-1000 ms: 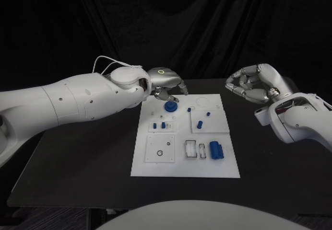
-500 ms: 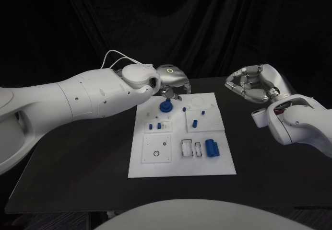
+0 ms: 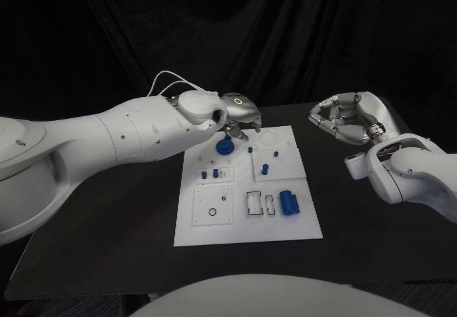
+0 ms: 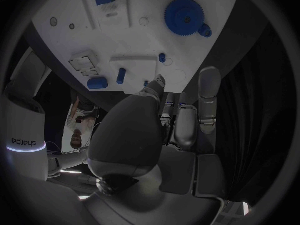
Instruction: Assemble the parts on the task board
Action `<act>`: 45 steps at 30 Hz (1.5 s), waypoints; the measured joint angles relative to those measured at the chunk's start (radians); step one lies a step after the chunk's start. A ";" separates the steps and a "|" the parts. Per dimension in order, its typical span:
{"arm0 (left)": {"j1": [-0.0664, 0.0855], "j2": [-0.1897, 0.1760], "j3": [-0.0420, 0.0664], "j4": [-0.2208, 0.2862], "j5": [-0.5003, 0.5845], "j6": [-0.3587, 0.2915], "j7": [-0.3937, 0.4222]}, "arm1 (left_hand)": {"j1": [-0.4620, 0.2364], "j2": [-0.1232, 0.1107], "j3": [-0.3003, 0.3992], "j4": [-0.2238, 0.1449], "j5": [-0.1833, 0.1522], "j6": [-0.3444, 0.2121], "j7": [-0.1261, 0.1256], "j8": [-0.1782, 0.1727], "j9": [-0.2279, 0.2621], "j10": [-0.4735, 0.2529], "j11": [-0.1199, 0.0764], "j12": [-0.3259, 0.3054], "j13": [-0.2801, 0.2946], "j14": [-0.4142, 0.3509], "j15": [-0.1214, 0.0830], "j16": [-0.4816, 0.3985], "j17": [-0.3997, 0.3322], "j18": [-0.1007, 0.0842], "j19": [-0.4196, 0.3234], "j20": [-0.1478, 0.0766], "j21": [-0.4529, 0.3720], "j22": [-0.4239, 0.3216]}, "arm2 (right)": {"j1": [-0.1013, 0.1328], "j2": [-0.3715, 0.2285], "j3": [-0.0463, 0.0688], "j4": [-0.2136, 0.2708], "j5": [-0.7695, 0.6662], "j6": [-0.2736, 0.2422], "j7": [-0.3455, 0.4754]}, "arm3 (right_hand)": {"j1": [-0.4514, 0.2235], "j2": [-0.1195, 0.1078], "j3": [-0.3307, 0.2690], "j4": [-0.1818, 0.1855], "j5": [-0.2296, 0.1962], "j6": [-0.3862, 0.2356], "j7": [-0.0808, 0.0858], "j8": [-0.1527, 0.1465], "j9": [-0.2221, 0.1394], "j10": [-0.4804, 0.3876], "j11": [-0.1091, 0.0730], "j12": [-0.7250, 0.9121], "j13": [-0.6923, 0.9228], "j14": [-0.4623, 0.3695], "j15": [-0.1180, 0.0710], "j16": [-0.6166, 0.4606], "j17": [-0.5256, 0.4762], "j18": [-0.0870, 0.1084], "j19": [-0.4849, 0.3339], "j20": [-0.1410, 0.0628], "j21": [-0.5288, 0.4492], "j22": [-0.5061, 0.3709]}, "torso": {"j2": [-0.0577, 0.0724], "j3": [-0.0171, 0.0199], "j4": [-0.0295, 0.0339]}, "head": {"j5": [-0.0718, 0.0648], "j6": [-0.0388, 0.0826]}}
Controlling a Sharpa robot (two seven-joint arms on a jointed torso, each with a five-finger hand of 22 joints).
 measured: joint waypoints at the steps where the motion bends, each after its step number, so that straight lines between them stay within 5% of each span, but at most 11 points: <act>1: -0.004 0.003 0.000 -0.006 -0.001 0.004 -0.001 | 0.000 0.000 0.000 0.000 0.000 0.000 0.000 -0.003 0.001 -0.004 -0.002 -0.004 0.000 0.000 0.000 0.000 -0.003 0.000 -0.003 0.000 -0.007 -0.004 | 0.000 0.001 0.000 0.003 0.002 0.002 0.000 | 0.002 0.002 0.000 0.000 0.006 -0.003 0.003 0.005 0.001 0.000 0.000 0.000 -0.002 0.000 0.000 0.000 0.000 0.000 0.000 0.000 0.000 0.000 | 0.001 0.0009 -0.0024 | 0.002 0.000; 12: -0.045 0.014 0.000 -0.043 -0.008 0.029 -0.002 | 0.000 0.000 -0.006 -0.006 0.007 0.000 0.000 -0.004 0.005 -0.011 -0.004 -0.008 0.003 -0.010 -0.004 -0.004 -0.014 0.000 -0.013 -0.004 -0.030 -0.020 | 0.000 0.010 0.000 0.013 0.011 0.017 0.002 | -0.002 0.006 0.003 0.003 0.011 -0.010 0.003 0.010 0.004 -0.014 0.000 0.000 -0.015 0.000 0.000 0.000 0.000 0.000 -0.003 -0.003 -0.008 0.000 | 0.017 0.0082 -0.0269 | 0.019 0.000; 22: -0.062 0.019 0.000 -0.054 -0.009 0.041 -0.001 | -0.004 0.004 0.000 -0.015 0.023 0.000 0.000 -0.004 0.010 -0.007 -0.007 -0.012 0.007 -0.014 -0.007 -0.004 -0.016 0.000 -0.013 -0.004 -0.036 -0.021 | 0.000 0.015 0.000 0.014 0.013 0.032 0.000 | -0.002 0.006 0.003 0.003 0.011 -0.011 0.004 0.010 0.004 -0.014 0.000 -0.004 -0.017 0.000 0.000 0.000 0.000 0.000 -0.004 -0.003 -0.015 0.000 | 0.030 0.0111 -0.0427 | 0.036 0.000; 35: -0.063 0.019 0.006 -0.053 -0.008 0.040 0.007 | -0.004 0.004 0.021 -0.037 0.072 0.039 0.022 0.000 0.027 0.052 -0.023 -0.012 0.024 -0.009 -0.013 -0.009 0.006 0.000 -0.004 -0.012 -0.015 0.012 | 0.000 0.015 0.000 0.014 0.013 0.054 -0.011 | -0.002 0.006 0.003 0.003 0.010 -0.018 0.003 0.012 0.004 -0.014 0.000 -0.004 -0.013 0.000 0.000 0.000 0.000 0.000 -0.004 -0.003 -0.018 0.000 | 0.042 0.0108 -0.0500 | 0.045 0.000; 45: -0.066 0.016 0.004 -0.053 -0.008 0.030 0.012 | 0.000 0.008 0.024 -0.040 0.072 0.039 0.022 0.000 0.030 0.070 -0.023 -0.012 0.030 -0.012 -0.016 -0.009 -0.013 0.000 -0.004 -0.013 -0.010 0.023 | 0.000 0.014 0.000 0.014 0.011 0.070 -0.028 | 0.002 0.010 0.006 0.000 0.010 -0.018 0.003 0.017 0.006 -0.014 0.000 -0.004 -0.017 0.000 0.000 -0.005 0.000 0.000 -0.004 -0.003 -0.024 0.000 | 0.039 0.0095 -0.0505 | 0.041 0.000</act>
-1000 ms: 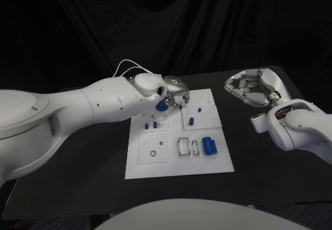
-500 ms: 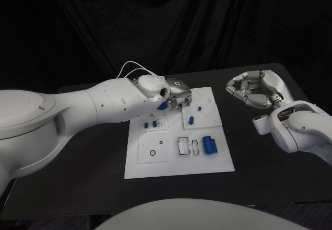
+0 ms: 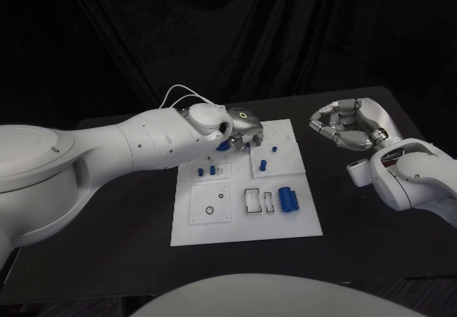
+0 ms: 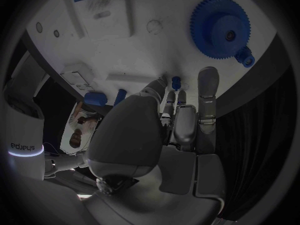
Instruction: Assemble the parts on the task board
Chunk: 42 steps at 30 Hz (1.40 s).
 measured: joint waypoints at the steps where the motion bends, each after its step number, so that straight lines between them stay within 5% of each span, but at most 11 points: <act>1: 0.000 0.000 0.000 0.000 0.000 -0.001 0.000 | 0.000 0.000 0.000 0.000 0.000 0.000 0.000 0.000 0.000 0.000 0.000 0.000 0.000 0.000 0.000 0.000 0.000 0.000 0.000 0.000 0.000 0.000 | 0.000 0.000 0.000 0.000 0.000 0.001 -0.002 | 0.000 0.000 0.000 0.000 0.000 0.000 0.000 0.000 0.000 0.000 0.000 0.000 0.000 0.000 0.000 0.000 0.000 0.000 0.000 0.000 0.000 0.000 | 0.000 -0.0001 0.0000 | 0.000 0.000; 42: -0.005 -0.010 -0.001 -0.011 0.000 -0.020 -0.017 | 0.000 0.000 0.066 -0.022 0.050 0.032 -0.007 0.000 0.015 0.046 0.000 -0.042 0.002 0.000 0.000 -0.004 0.006 0.000 0.004 -0.004 0.032 0.046 | 0.000 0.006 0.000 -0.014 -0.023 0.052 -0.065 | 0.008 0.008 0.003 -0.003 0.004 -0.011 0.004 0.013 0.005 -0.011 0.004 -0.012 -0.021 0.000 0.000 -0.015 -0.003 0.000 -0.015 0.000 -0.040 0.000 | -0.001 -0.0056 -0.0005 | 0.005 0.000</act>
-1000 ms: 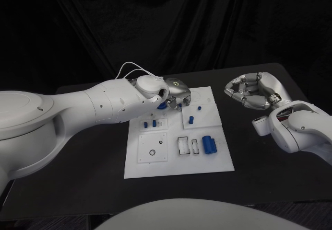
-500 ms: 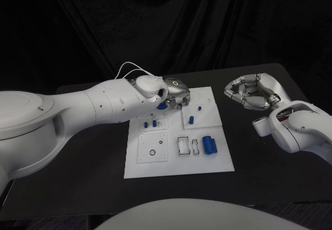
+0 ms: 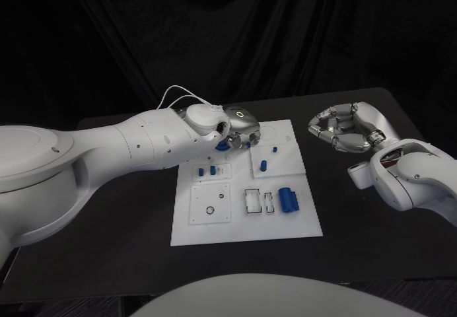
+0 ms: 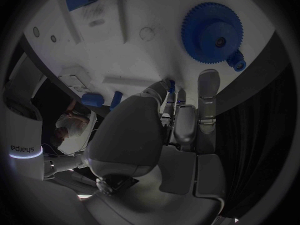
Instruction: Assemble the parts on the task board
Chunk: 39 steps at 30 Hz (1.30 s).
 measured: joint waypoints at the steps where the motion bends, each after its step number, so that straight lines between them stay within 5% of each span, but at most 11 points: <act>1: 0.000 0.000 0.000 0.000 0.000 0.000 0.000 | 0.000 0.000 0.000 0.000 0.000 0.000 0.000 0.000 0.000 0.001 -0.001 0.000 0.000 0.000 0.000 0.000 0.000 0.000 0.000 0.000 0.000 0.000 | 0.000 0.000 0.000 0.000 0.000 0.001 -0.001 | 0.000 0.000 0.000 0.000 0.001 0.000 0.000 0.000 0.000 -0.001 0.001 0.000 0.000 0.000 0.000 -0.003 -0.001 0.000 0.000 0.000 0.000 0.000 | 0.000 0.0000 0.0000 | 0.000 0.000; 32: -0.001 -0.010 0.000 0.011 0.000 -0.003 0.002 | -0.018 -0.011 0.083 -0.011 -0.012 0.119 0.004 0.033 0.054 0.172 -0.021 -0.035 0.024 0.007 -0.007 -0.008 0.002 0.000 0.014 -0.007 0.142 0.154 | 0.000 0.004 0.000 -0.005 -0.015 0.020 -0.031 | 0.000 0.000 0.003 -0.003 0.004 -0.002 0.002 0.009 0.004 -0.004 0.004 0.000 0.006 0.000 0.000 -0.012 -0.010 0.000 -0.007 0.000 -0.015 0.000 | -0.001 -0.0012 -0.0004 | 0.004 0.000; 34: -0.001 -0.011 0.000 0.011 0.000 -0.005 0.002 | -0.018 -0.011 0.085 -0.014 -0.012 0.123 0.005 0.033 0.056 0.180 -0.020 -0.036 0.025 0.007 -0.007 -0.008 0.002 -0.017 0.015 -0.008 0.152 0.165 | 0.000 0.004 0.000 -0.005 -0.016 0.022 -0.033 | 0.000 0.000 0.003 -0.003 0.004 -0.002 0.002 0.013 0.004 -0.004 0.004 0.000 0.006 0.000 0.000 -0.012 -0.010 0.000 -0.007 0.000 -0.015 0.000 | -0.001 -0.0012 -0.0005 | 0.005 0.000; 39: -0.003 -0.028 0.000 0.023 0.000 -0.014 0.003 | -0.018 -0.011 0.091 -0.019 -0.012 0.140 0.007 0.037 0.064 0.208 -0.017 -0.047 0.027 0.013 -0.013 -0.008 0.003 -0.016 0.030 -0.013 0.208 0.215 | 0.000 0.004 0.000 -0.005 -0.018 0.026 -0.038 | 0.000 0.000 0.003 -0.003 -0.004 -0.007 0.000 0.014 0.007 -0.004 0.004 0.000 0.006 0.000 0.000 -0.012 -0.011 0.000 -0.011 0.004 -0.015 0.000 | -0.001 -0.0017 -0.0004 | 0.006 0.000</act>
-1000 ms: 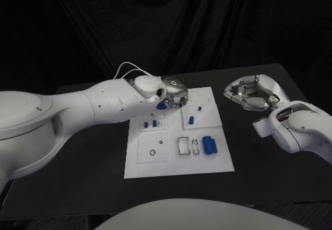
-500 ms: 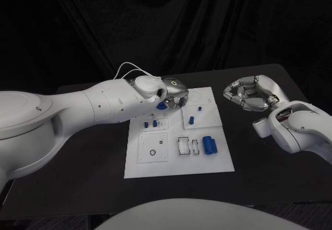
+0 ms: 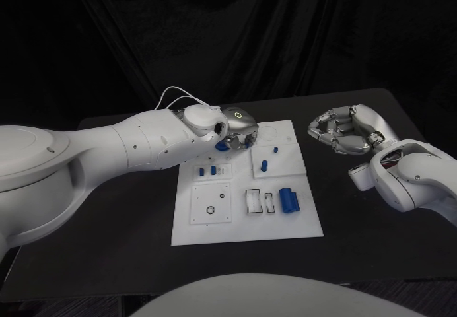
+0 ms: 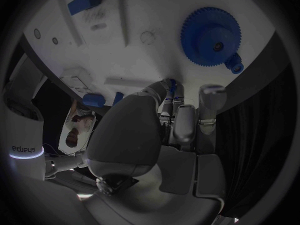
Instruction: Assemble the parts on the task board
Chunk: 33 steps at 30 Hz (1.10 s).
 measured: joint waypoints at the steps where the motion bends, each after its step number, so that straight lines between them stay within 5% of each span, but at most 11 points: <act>1: 0.000 -0.007 0.000 0.006 0.000 -0.003 0.000 | 0.000 0.000 0.003 -0.003 0.000 0.002 0.002 0.001 0.002 0.007 0.000 -0.005 0.001 0.000 0.000 -0.004 0.001 0.000 0.000 0.000 0.011 0.010 | 0.000 0.000 0.000 0.000 0.000 0.001 -0.001 | 0.000 0.000 0.000 0.000 0.000 0.000 0.000 0.000 0.000 0.000 0.000 0.000 -0.001 0.000 0.000 0.000 -0.001 0.000 0.000 0.000 -0.005 0.000 | 0.000 -0.0001 0.0001 | 0.000 0.000; 9: 0.002 -0.123 0.001 0.154 -0.002 -0.044 -0.002 | -0.008 -0.008 0.013 -0.012 -0.021 0.012 0.002 0.001 0.014 0.023 0.001 -0.023 0.006 0.009 -0.002 -0.011 0.002 -0.015 0.007 0.000 0.046 0.051 | -0.002 -0.003 0.000 -0.005 -0.004 0.008 -0.005 | 0.000 0.000 0.003 0.003 -0.008 0.000 0.000 0.004 0.000 -0.011 -0.004 -0.014 -0.028 0.000 0.000 -0.008 -0.009 0.000 0.000 0.000 -0.014 0.000 | 0.000 -0.0009 0.0003 | 0.008 0.000; 15: 0.053 -0.257 0.006 0.330 -0.002 -0.058 -0.009 | -0.008 -0.008 0.020 -0.008 -0.027 0.019 0.001 0.001 0.017 0.036 0.001 -0.031 0.006 0.009 -0.002 -0.016 -0.007 -0.015 0.007 0.000 0.046 0.055 | -0.009 -0.012 0.000 -0.012 -0.005 0.015 -0.008 | 0.000 0.000 0.003 0.003 -0.010 -0.002 0.002 0.005 0.000 -0.020 -0.002 -0.021 -0.036 0.000 0.000 -0.013 -0.012 0.000 -0.005 -0.002 -0.022 0.000 | 0.000 -0.0013 0.0012 | 0.026 0.000; 20: 0.070 -0.355 0.002 0.442 -0.002 -0.058 -0.021 | -0.008 -0.008 0.021 -0.009 -0.027 0.021 0.000 0.001 0.021 0.041 -0.004 -0.032 0.006 0.009 -0.002 -0.019 -0.011 -0.015 0.007 0.000 0.046 0.056 | -0.019 -0.021 0.000 -0.019 -0.005 0.024 -0.011 | 0.000 0.000 0.003 0.003 -0.023 -0.007 0.000 0.009 0.000 -0.034 -0.002 -0.035 -0.051 0.000 0.000 -0.019 -0.020 0.000 -0.007 0.000 -0.032 0.000 | -0.006 -0.0016 0.0068 | 0.050 0.000; 25: 0.073 -0.407 -0.002 0.491 -0.003 -0.059 -0.034 | -0.013 -0.013 0.022 -0.008 -0.033 0.021 0.000 0.001 0.021 0.045 -0.001 -0.032 0.012 0.009 -0.002 -0.019 -0.013 -0.015 0.007 0.000 0.054 0.065 | -0.038 -0.028 0.000 -0.028 -0.006 0.036 -0.012 | 0.000 0.000 0.004 0.004 -0.028 -0.007 0.000 0.014 0.000 -0.043 0.000 -0.043 -0.070 -0.002 0.002 -0.028 -0.029 0.000 -0.014 0.000 -0.047 0.000 | -0.012 -0.0021 0.0175 | 0.067 0.000; 33: 0.071 -0.416 -0.003 0.475 0.018 -0.080 -0.040 | -0.014 -0.014 0.032 -0.015 -0.038 0.027 0.005 0.001 0.024 0.058 0.005 -0.035 0.012 0.009 -0.002 -0.023 -0.016 -0.015 0.007 0.000 0.062 0.075 | -0.063 -0.039 0.000 -0.031 -0.007 0.063 -0.013 | 0.006 0.006 0.006 0.006 -0.032 -0.014 0.007 0.021 -0.002 -0.074 0.002 -0.074 -0.108 -0.016 0.002 -0.054 -0.056 0.000 -0.032 0.004 -0.084 0.000 | -0.022 -0.0057 0.0490 | 0.070 0.000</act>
